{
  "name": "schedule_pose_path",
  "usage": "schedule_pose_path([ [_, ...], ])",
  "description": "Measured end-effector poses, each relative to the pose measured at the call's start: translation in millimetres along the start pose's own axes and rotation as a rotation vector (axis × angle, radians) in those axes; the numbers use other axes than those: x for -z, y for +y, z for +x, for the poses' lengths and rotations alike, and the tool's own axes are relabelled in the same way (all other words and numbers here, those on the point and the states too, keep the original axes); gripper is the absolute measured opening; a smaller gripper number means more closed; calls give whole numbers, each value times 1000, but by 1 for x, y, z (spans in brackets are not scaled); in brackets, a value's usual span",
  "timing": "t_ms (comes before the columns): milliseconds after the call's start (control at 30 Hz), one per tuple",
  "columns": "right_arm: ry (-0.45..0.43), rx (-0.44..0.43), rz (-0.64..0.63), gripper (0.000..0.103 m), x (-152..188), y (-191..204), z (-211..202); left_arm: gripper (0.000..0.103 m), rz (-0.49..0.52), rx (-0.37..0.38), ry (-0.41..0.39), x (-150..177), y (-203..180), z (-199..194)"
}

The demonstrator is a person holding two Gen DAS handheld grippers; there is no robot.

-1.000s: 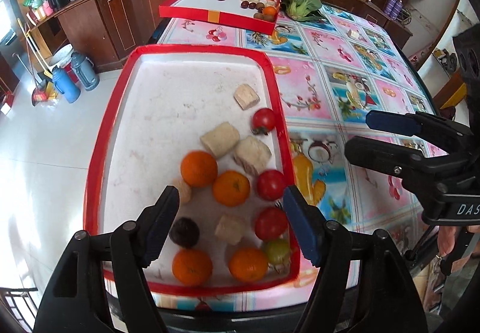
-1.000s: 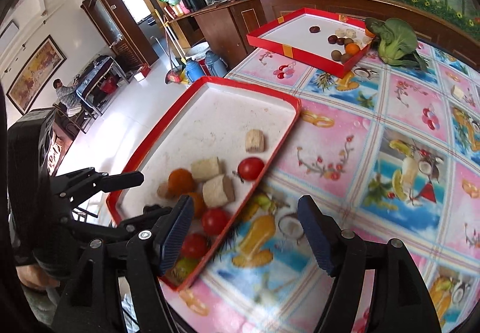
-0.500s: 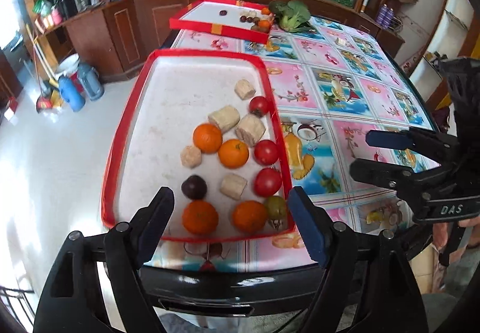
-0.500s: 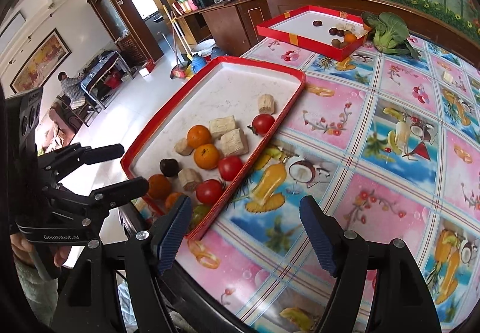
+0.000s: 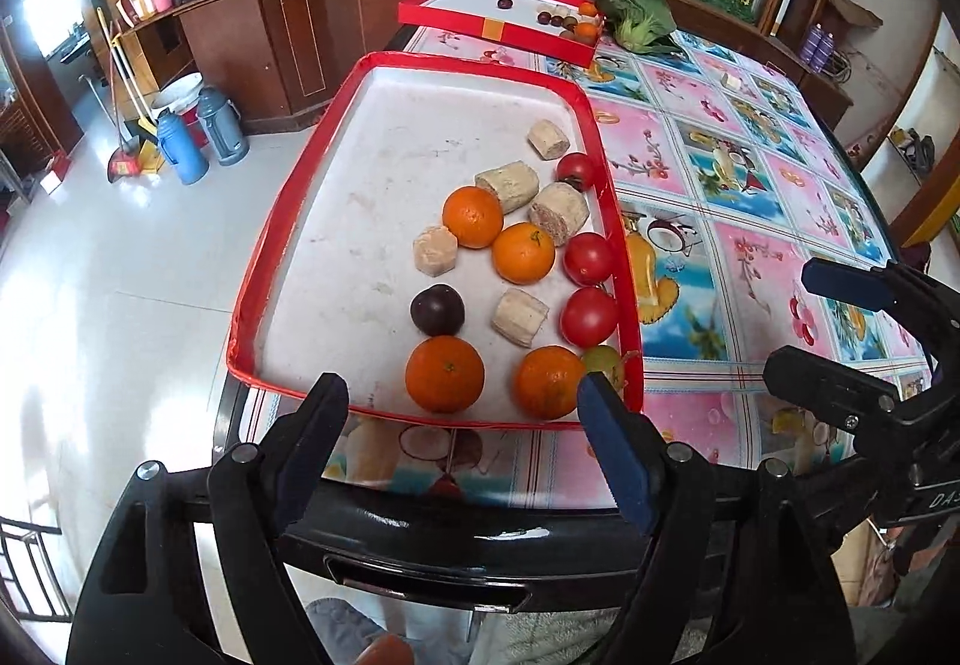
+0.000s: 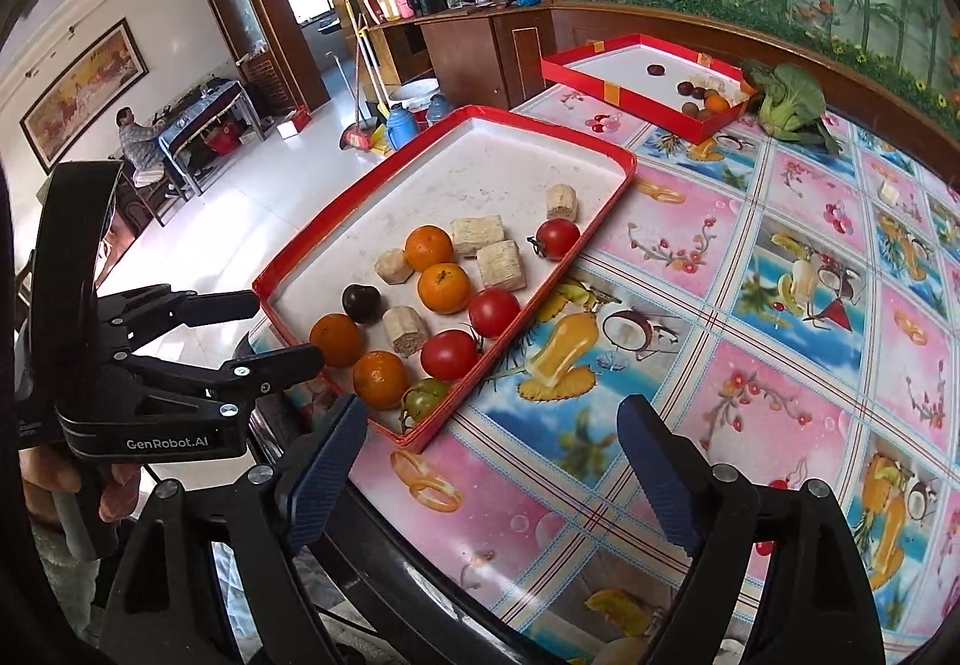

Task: Organize fruits

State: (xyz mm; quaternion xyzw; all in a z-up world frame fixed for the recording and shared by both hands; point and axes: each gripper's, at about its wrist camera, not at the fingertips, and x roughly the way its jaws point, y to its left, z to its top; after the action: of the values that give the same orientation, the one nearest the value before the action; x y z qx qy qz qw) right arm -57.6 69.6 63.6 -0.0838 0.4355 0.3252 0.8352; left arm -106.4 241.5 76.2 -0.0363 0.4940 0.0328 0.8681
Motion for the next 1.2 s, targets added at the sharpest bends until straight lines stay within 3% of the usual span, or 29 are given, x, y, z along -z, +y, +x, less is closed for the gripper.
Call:
schedule_pose_path([
  [333, 5, -8, 43, 90, 1, -2, 0, 79, 10, -20, 4, 4, -1, -1],
  [1200, 2, -14, 11, 90, 5, 9, -1, 79, 9, -11, 17, 8, 0, -4],
])
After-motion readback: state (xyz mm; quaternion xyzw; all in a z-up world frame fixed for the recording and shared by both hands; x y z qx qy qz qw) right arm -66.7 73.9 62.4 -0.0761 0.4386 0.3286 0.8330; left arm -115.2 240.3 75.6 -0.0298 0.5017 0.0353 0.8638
